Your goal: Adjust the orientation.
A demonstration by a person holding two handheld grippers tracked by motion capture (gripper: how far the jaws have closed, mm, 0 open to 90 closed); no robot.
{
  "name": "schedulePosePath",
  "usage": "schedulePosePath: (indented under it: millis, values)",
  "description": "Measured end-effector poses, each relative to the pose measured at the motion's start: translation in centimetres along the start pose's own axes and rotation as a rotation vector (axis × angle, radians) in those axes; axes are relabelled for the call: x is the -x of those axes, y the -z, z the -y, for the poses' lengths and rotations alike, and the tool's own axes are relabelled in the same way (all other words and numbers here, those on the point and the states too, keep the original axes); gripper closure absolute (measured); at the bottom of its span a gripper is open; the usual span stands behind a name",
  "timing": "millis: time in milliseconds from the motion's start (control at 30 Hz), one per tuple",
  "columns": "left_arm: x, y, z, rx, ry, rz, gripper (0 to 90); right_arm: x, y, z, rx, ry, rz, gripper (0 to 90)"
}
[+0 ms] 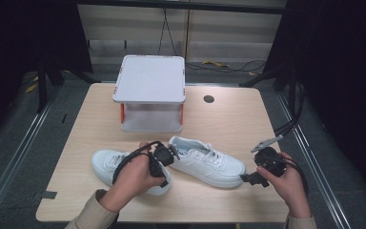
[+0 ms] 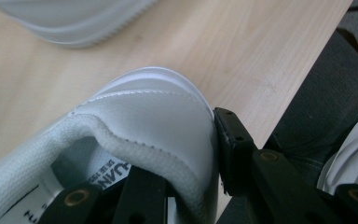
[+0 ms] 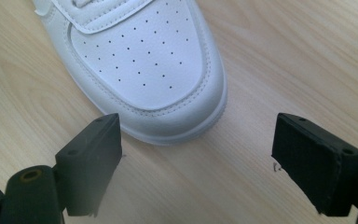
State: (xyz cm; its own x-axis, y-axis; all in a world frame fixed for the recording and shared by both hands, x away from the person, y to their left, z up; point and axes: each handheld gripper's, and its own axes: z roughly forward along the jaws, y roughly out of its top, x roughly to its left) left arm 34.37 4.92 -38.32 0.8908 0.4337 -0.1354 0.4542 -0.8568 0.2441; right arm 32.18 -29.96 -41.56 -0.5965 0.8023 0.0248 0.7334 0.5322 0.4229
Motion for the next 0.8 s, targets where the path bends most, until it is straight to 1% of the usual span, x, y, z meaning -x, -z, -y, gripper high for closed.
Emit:
schedulePosePath:
  millis: [33,67,133,167,200,233,267,300,333,367,400,433,467,533,567,600,633,667,700,733,767,800]
  values:
    - [-0.2,0.4,0.1,0.007,0.000,-0.021,74.4,0.0,0.0,0.0,0.002,-0.002,0.002,15.3]
    - [-0.2,0.4,0.1,0.007,0.000,-0.021,74.4,0.0,0.0,0.0,0.002,-0.002,0.002,15.3]
    - [-1.1,1.2,0.4,0.012,-0.054,-0.078,74.3,0.0,0.1,-0.1,0.004,0.002,0.004,15.4]
    - [-1.5,1.4,0.7,0.009,-0.121,-0.108,73.9,-0.1,0.0,-0.1,0.004,0.002,0.004,15.4]
    - [-1.7,1.3,0.9,0.011,-0.149,-0.119,73.8,-0.2,0.0,-0.1,0.004,0.005,0.005,15.3]
    - [-1.9,1.0,1.3,-0.019,-0.156,-0.110,73.6,-0.2,0.0,-0.2,0.004,0.008,0.005,15.4]
    - [-2.0,0.8,1.6,-0.037,-0.142,-0.091,72.7,-0.2,0.0,-0.2,0.005,0.008,0.002,15.4]
    - [-2.2,0.3,2.0,-0.039,-0.150,-0.074,71.7,-0.2,0.0,-0.2,0.004,0.008,0.002,15.4]
    - [-2.3,-0.4,2.5,-0.046,-0.144,-0.048,70.5,-0.2,-0.1,-0.2,0.000,0.011,0.003,15.3]
    - [-2.2,-1.0,2.8,-0.079,-0.148,-0.042,70.4,-0.3,-0.2,-0.2,0.000,0.011,0.000,15.4]
    - [-2.0,-1.5,3.0,-0.079,-0.162,-0.034,70.6,-0.3,-0.3,-0.3,-0.002,0.011,-0.002,15.3]
    - [-1.9,-1.8,3.2,-0.068,-0.157,-0.028,70.3,-0.3,-0.4,-0.3,-0.006,0.012,-0.002,15.3]
    - [-1.9,-2.2,3.3,-0.063,-0.138,-0.008,69.4,-0.3,-0.4,-0.3,-0.008,0.012,-0.003,15.4]
    - [-2.1,-3.2,3.5,-0.065,-0.085,0.006,67.1,-0.3,-0.5,-0.3,-0.008,0.012,-0.002,15.4]
    - [-2.1,-3.4,3.5,-0.051,-0.056,0.009,62.0,-0.4,-0.4,-0.3,-0.010,0.015,-0.003,15.4]
    - [-2.2,-3.6,3.5,-0.036,-0.034,0.021,58.6,-0.4,-0.4,-0.3,-0.008,0.014,-0.004,15.4]
    - [-2.2,-3.6,3.5,-0.039,-0.030,0.017,57.5,-0.4,-0.4,-0.3,-0.005,0.017,-0.004,15.3]
    - [-2.1,-3.6,3.4,-0.029,-0.035,0.014,57.6,-0.3,-0.3,-0.3,-0.005,0.014,-0.004,15.4]
    - [-2.0,-3.7,3.4,-0.027,-0.022,0.014,56.8,-0.3,-0.4,-0.3,-0.006,0.011,-0.002,15.4]
    - [-1.9,-3.8,3.3,-0.030,-0.025,0.011,58.5,-0.3,-0.4,-0.3,-0.008,0.011,-0.002,15.3]
    - [-2.0,-3.8,3.2,-0.040,-0.037,0.003,60.7,-0.3,-0.5,-0.3,-0.008,0.009,-0.003,15.3]
    - [-2.0,-3.8,3.2,-0.043,-0.036,-0.001,61.8,-0.3,-0.6,-0.3,-0.010,0.010,-0.005,15.4]
